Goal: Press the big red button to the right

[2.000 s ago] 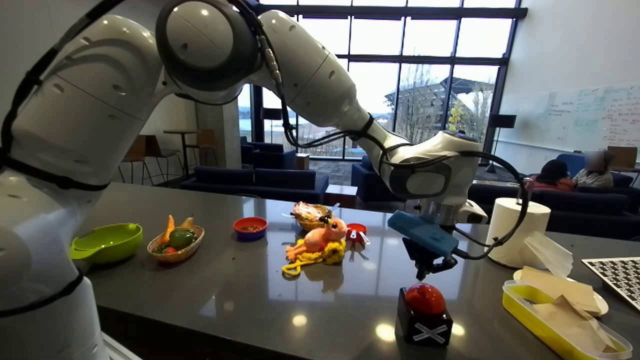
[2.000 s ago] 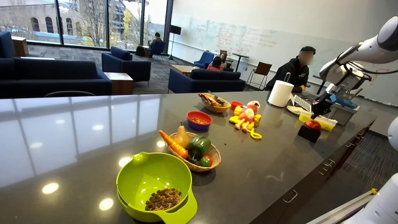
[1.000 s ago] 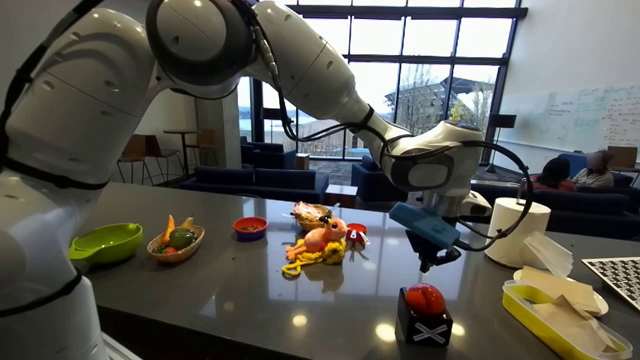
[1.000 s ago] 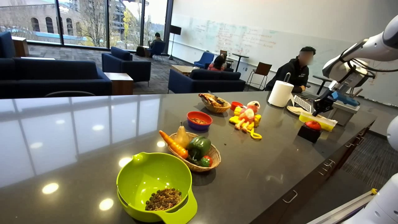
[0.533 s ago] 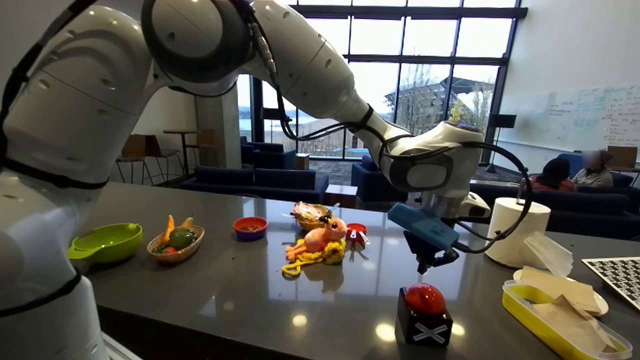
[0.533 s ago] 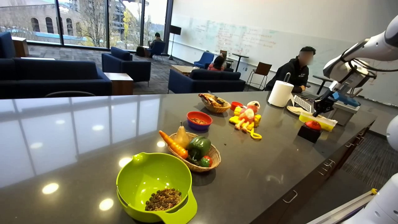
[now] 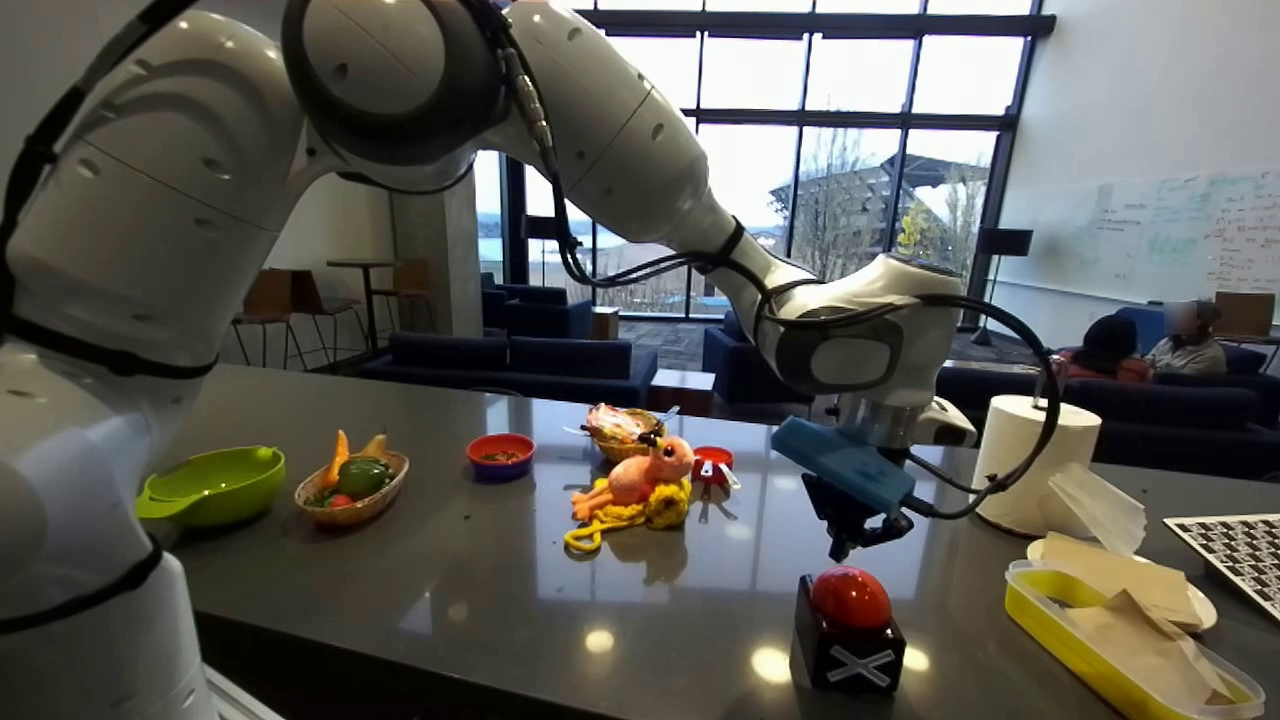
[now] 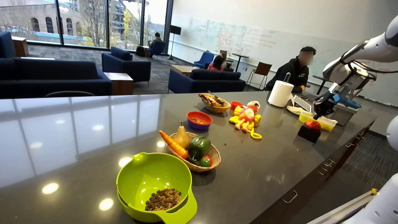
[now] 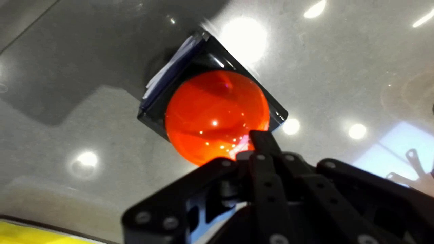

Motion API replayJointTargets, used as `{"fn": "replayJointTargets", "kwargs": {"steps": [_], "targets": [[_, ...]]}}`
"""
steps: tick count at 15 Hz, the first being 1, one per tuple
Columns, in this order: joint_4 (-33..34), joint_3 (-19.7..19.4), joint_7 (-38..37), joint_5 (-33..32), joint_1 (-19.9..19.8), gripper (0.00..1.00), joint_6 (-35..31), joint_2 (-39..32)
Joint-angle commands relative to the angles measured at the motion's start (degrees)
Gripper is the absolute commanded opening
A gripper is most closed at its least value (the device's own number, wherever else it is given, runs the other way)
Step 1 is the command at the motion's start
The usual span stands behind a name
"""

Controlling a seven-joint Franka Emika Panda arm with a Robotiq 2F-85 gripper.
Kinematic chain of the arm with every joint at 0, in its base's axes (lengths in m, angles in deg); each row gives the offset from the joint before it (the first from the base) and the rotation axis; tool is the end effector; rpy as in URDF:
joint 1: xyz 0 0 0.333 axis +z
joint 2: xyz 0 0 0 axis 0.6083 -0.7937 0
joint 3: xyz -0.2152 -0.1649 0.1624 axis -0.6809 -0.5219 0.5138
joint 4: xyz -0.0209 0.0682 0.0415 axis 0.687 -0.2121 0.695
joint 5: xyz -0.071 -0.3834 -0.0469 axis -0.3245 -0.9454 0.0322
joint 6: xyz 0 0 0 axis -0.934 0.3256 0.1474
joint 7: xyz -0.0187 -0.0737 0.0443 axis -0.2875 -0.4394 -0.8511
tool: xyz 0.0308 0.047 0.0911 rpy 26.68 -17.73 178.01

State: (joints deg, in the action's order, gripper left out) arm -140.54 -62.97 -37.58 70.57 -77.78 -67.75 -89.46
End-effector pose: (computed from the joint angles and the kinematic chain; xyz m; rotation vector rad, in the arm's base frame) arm 0.4565 -0.4984 0.2920 -2.9508 0.6763 -0.2036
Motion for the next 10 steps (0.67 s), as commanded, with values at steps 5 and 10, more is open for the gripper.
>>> {"fn": "replayJointTargets", "kwargs": {"steps": [5, 10], "targets": [[-1.75, -0.11, 0.1, -1.91, -0.47, 0.0, 0.54, 0.59], [-3.31, -0.47, -0.34, -2.33, -0.4, 0.0, 0.09, -0.71]]}}
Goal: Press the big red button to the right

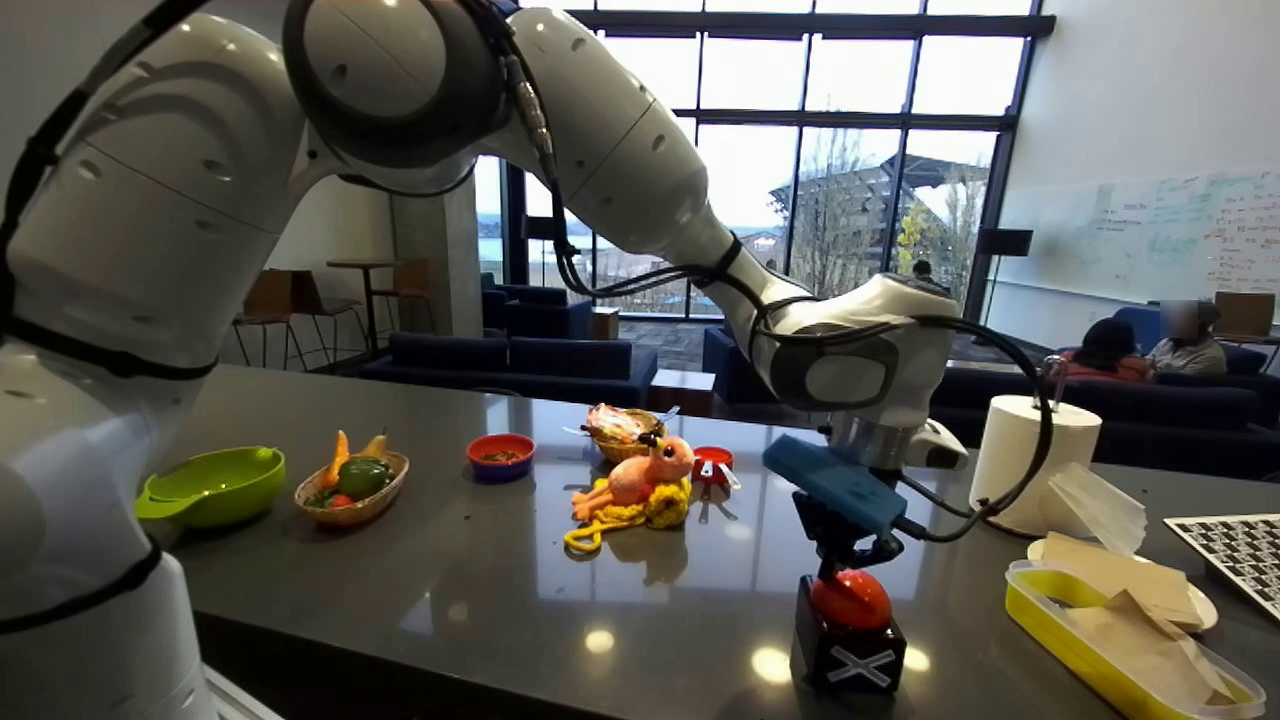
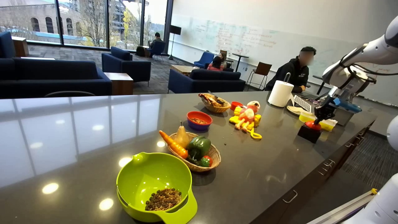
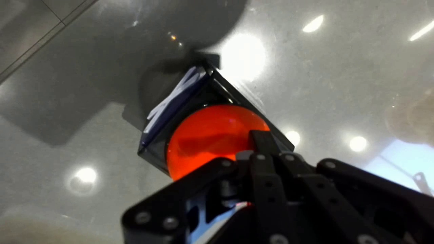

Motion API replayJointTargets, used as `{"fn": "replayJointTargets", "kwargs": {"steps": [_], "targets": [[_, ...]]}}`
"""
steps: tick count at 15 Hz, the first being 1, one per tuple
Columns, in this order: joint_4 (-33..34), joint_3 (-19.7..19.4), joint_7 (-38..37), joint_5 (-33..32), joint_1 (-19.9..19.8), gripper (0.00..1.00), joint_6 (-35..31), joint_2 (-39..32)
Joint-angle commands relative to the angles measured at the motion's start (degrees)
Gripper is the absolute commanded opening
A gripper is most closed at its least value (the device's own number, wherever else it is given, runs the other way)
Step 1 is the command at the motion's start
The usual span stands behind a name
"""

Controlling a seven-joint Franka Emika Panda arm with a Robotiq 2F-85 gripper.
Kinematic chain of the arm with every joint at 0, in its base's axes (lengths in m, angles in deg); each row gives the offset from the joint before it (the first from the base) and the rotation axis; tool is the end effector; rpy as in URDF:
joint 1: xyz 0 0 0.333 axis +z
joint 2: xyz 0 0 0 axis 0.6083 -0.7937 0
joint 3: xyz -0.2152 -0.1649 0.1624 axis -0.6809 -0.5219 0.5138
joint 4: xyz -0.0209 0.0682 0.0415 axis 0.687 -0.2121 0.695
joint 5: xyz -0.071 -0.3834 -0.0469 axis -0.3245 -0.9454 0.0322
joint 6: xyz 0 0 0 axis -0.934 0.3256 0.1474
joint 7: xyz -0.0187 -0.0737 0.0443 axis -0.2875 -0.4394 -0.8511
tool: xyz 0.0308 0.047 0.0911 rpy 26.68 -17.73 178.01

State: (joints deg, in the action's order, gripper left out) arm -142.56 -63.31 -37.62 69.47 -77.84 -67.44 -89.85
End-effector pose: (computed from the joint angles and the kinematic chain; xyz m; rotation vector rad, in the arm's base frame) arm 0.4448 -0.4942 0.2717 -2.9419 0.6748 -0.1281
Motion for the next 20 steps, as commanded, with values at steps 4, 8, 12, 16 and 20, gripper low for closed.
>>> {"fn": "replayJointTargets", "kwargs": {"steps": [4, 8, 12, 16, 20], "targets": [[-2.0, 0.13, 0.24, -0.99, -0.35, 0.0, -0.14, 0.11], [-5.51, 0.63, 2.46, -0.93, 0.27, 0.0, -0.89, 5.67], [-10.09, 0.59, 5.62, -1.04, 2.15, 0.0, -0.26, 13.21], [-16.61, -0.16, 7.27, -1.1, 6.52, 0.0, -0.83, 20.72], [-22.87, -0.78, 7.59, -1.52, 13.14, 0.0, -0.94, 27.32]]}}
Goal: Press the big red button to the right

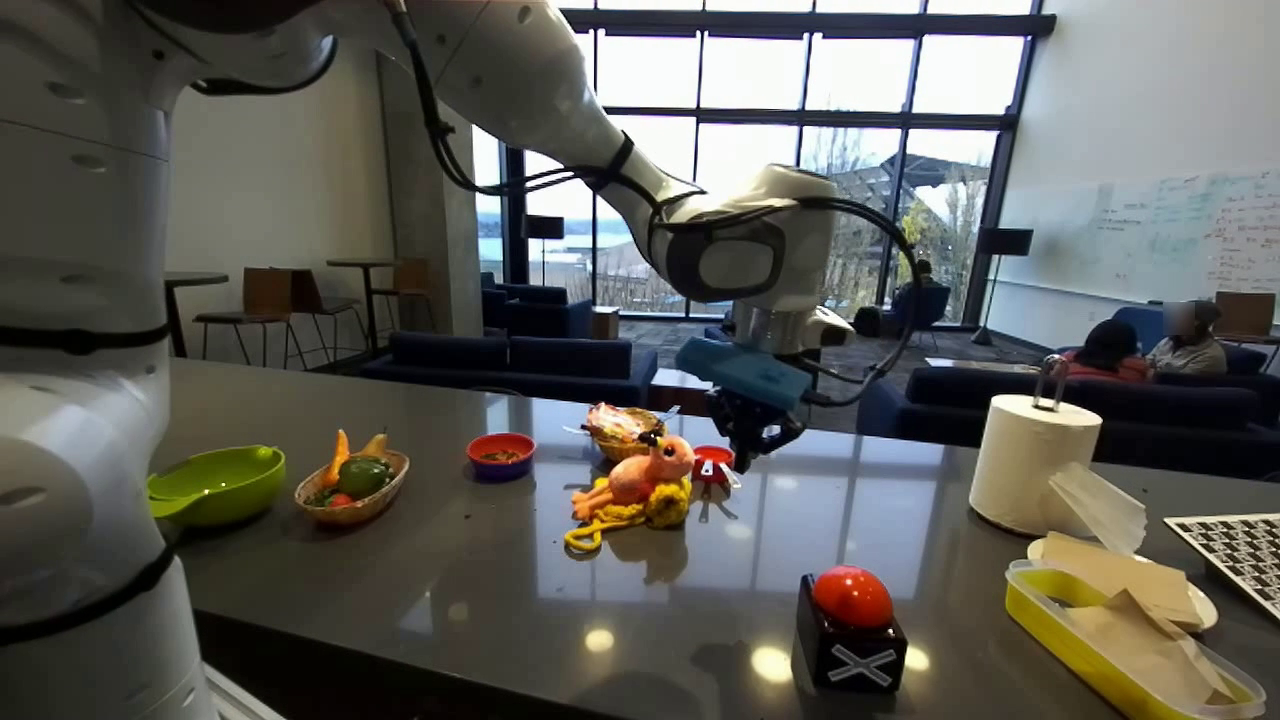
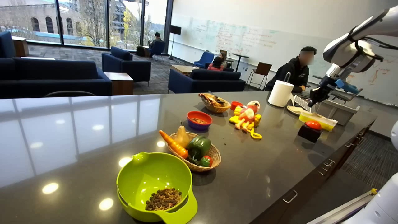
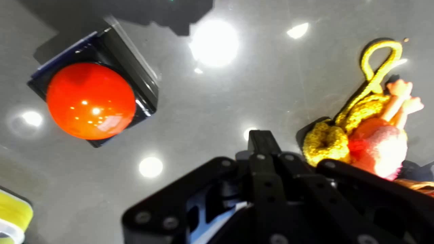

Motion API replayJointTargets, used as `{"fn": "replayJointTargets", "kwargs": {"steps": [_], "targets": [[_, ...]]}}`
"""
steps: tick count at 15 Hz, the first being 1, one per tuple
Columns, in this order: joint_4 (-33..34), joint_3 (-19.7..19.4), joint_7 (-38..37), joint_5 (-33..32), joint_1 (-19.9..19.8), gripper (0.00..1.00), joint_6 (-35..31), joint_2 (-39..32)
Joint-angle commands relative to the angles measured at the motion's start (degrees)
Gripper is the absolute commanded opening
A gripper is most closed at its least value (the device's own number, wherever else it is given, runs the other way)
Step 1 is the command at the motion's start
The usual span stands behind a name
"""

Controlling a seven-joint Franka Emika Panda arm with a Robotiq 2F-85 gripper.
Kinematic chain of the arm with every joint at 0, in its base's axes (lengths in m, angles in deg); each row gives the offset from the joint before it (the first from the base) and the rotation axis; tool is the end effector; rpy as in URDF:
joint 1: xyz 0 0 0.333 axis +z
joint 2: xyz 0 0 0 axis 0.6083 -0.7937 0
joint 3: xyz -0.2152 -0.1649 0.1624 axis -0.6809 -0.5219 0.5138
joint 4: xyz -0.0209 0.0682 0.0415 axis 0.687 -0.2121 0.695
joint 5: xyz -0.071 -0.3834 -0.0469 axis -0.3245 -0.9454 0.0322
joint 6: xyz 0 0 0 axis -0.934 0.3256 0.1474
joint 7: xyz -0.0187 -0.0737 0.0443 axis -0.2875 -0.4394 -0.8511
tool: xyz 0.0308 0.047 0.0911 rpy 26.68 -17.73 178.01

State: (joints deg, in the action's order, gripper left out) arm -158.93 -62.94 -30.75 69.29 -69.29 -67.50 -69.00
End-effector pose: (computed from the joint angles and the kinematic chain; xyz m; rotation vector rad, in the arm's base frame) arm 0.4540 -0.3759 0.3719 -2.9958 0.2764 -0.2647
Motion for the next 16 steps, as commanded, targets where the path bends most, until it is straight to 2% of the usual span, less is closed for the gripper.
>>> {"fn": "replayJointTargets", "kwargs": {"steps": [1, 9, 13, 14, 15, 16], "targets": [[-7.8, -1.31, 0.46, -1.53, 6.42, 0.0, -0.99, 7.87], [-15.46, 1.25, -2.53, -4.95, 19.89, 0.0, -1.44, 16.39], [-17.84, 4.17, -5.04, -5.35, 26.19, 0.0, -2.65, 18.99], [-18.35, 5.18, -5.92, -5.31, 27.79, 0.12, -3.55, 18.99], [-15.54, 3.09, -4.27, -4.37, 26.82, 0.02, -1.48, 16.45], [-16.04, 3.83, -5.05, -4.39, 28.03, 0.07, -1.92, 16.81]]}}
